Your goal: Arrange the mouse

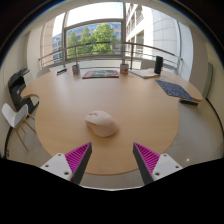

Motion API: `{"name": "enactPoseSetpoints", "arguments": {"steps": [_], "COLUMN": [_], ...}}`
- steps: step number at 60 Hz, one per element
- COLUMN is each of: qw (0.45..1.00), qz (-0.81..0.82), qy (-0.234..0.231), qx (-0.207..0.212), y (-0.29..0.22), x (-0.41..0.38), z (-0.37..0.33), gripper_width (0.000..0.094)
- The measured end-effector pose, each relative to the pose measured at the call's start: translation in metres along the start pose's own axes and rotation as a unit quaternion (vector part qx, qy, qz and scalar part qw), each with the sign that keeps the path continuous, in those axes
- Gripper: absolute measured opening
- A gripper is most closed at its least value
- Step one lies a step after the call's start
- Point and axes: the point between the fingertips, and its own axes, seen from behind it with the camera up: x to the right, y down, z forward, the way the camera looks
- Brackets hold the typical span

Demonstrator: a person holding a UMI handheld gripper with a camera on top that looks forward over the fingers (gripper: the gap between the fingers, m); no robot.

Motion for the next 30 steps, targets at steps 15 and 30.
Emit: {"name": "enactPoseSetpoints", "arguments": {"steps": [15, 30], "qw": [0.999, 0.999], "qz": [-0.045, -0.029], "qy": [0.003, -0.001], "qx": [0.016, 0.018], "y": [-0.045, -0.075], "x": [-0.019, -0.013], "z": [0.07, 0.107], "gripper_width": [0.0846, 0.0785]}}
